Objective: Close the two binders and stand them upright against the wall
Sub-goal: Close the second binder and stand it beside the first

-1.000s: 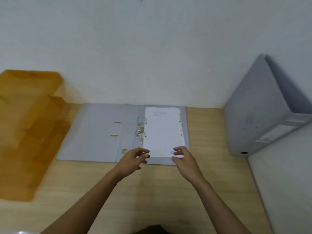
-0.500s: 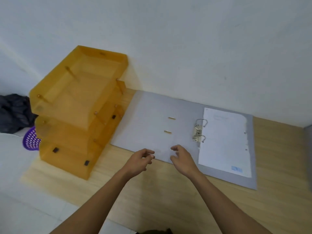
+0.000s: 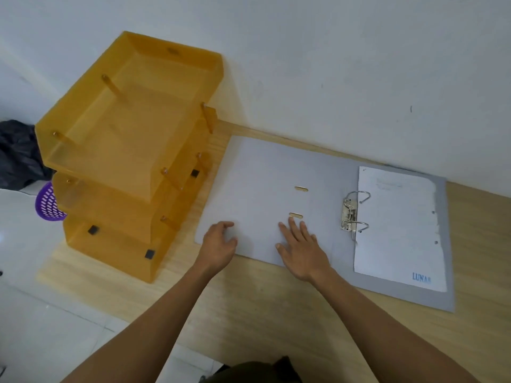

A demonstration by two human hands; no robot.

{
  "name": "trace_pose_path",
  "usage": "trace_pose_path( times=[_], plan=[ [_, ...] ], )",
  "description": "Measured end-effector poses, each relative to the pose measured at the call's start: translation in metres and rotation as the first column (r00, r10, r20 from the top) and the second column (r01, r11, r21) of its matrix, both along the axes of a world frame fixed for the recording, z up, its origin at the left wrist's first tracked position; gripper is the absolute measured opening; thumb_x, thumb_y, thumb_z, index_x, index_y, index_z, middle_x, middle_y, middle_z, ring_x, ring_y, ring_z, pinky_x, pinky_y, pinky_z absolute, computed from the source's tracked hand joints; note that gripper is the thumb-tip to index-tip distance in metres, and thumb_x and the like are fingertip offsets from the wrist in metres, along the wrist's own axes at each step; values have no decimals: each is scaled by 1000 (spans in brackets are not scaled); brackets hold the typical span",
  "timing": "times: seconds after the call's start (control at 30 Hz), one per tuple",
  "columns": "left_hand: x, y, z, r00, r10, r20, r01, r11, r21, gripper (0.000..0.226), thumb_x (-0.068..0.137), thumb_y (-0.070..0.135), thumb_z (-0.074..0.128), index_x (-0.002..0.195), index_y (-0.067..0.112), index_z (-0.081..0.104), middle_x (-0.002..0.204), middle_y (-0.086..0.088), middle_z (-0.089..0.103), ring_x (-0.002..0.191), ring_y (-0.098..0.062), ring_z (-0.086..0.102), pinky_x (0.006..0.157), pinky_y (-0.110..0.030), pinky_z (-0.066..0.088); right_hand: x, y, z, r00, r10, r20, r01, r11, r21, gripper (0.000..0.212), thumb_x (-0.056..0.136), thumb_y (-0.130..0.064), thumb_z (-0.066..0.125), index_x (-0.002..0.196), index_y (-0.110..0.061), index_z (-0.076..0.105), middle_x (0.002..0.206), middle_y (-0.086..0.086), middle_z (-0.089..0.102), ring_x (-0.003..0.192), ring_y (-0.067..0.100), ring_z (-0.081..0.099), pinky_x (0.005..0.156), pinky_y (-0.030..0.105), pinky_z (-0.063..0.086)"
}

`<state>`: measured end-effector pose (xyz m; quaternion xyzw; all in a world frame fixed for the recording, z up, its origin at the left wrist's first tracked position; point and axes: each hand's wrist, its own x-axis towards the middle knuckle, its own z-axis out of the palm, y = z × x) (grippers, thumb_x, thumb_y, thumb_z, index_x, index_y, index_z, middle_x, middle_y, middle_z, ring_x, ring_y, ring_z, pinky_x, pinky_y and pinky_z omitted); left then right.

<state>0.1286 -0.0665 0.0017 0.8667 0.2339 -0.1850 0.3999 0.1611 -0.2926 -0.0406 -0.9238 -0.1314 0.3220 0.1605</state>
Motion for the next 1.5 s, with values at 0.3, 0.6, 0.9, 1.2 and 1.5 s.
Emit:
trace_pose_path(
  times=[0.3,0.6,0.9,1.2,1.5],
  plan=[
    [-6,-13,-21,991,130,31,-133,985,112,84,91,30,68,157,5,22,161,-20,30,146,-41,27,115,-55,29,-84,-53,20,974,-227,15,223,964,147,55,103,-50,38,155,-29,38,167,-7,28,156,17,21,126,37,15],
    [-12,8,1,931,359,-61,-363,900,-241,53,95,28,67,141,7,55,136,-11,65,110,-27,65,90,-36,51,-61,-1,22,971,-171,-166,197,968,155,64,104,-55,27,162,-35,9,171,-6,-12,155,33,-24,124,55,-10],
    [-21,36,74,990,140,-23,-122,757,-641,51,95,57,50,141,36,56,133,2,69,117,-23,69,100,-48,55,-51,31,77,931,-220,-291,309,901,305,67,99,-68,24,158,-49,1,169,-12,-21,154,31,-26,123,61,-7],
    [-11,-13,122,963,269,-22,-133,403,-905,79,88,78,25,139,28,59,136,-10,68,125,-34,64,103,-52,47,-50,64,142,931,-161,-329,333,744,579,71,92,-77,28,156,-55,4,171,-15,-10,157,12,-10,128,48,4],
    [-1,-139,121,975,66,214,132,601,-788,72,94,73,27,157,39,31,166,9,30,153,-9,25,126,-42,19,-55,-17,191,862,-379,-338,495,482,722,75,90,-75,36,157,-50,16,152,-34,26,147,-2,28,123,43,29]
  ],
)
